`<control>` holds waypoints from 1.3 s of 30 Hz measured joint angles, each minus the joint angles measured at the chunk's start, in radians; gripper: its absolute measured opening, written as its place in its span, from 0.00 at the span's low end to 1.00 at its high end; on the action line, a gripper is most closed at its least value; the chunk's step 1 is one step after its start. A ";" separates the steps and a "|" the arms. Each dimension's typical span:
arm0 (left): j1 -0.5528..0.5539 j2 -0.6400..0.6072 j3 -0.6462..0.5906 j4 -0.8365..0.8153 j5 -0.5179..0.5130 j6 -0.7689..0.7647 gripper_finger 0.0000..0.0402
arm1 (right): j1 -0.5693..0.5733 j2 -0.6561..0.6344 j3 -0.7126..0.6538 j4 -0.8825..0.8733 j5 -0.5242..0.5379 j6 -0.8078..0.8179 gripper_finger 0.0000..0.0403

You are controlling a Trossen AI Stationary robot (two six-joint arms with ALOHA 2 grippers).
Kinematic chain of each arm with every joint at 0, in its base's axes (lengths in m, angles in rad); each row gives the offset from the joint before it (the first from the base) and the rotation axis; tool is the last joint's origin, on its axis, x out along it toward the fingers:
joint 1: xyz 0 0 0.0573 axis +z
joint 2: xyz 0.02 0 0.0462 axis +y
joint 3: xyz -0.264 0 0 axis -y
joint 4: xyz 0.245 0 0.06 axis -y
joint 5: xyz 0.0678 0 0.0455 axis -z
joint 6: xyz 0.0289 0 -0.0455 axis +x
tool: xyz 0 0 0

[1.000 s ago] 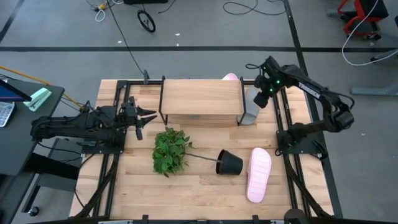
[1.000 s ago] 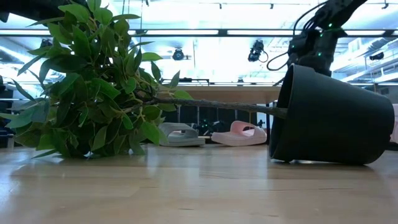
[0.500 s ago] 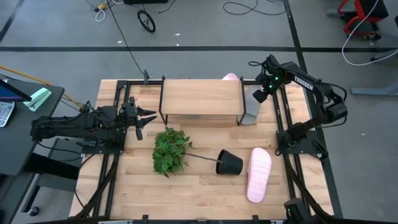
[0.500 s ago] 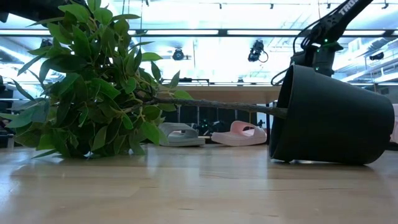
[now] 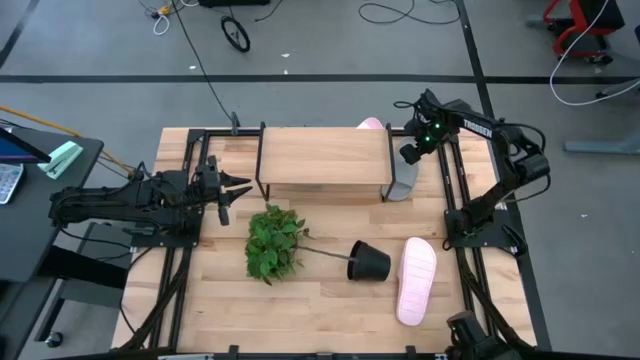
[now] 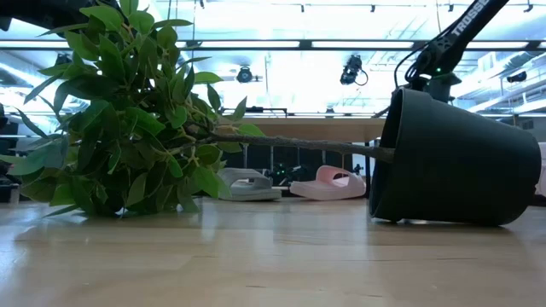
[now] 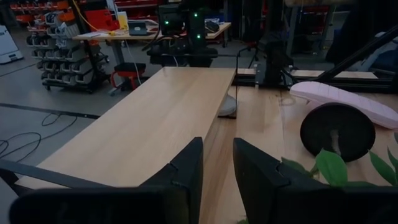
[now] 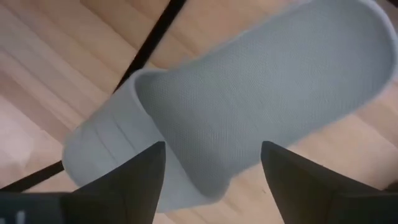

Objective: Pick and place slides into the shelf
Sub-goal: Put the right gray slide on the shelf

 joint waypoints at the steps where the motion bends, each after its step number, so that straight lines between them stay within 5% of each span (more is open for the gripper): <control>1: 0.000 0.000 0.000 0.000 0.000 0.000 0.24 | 0.001 0.001 0.000 0.001 -0.002 0.000 0.67; 39: 0.000 0.000 0.000 -0.015 0.000 -0.050 0.24 | -0.014 0.026 -0.027 -0.023 -0.088 0.009 0.65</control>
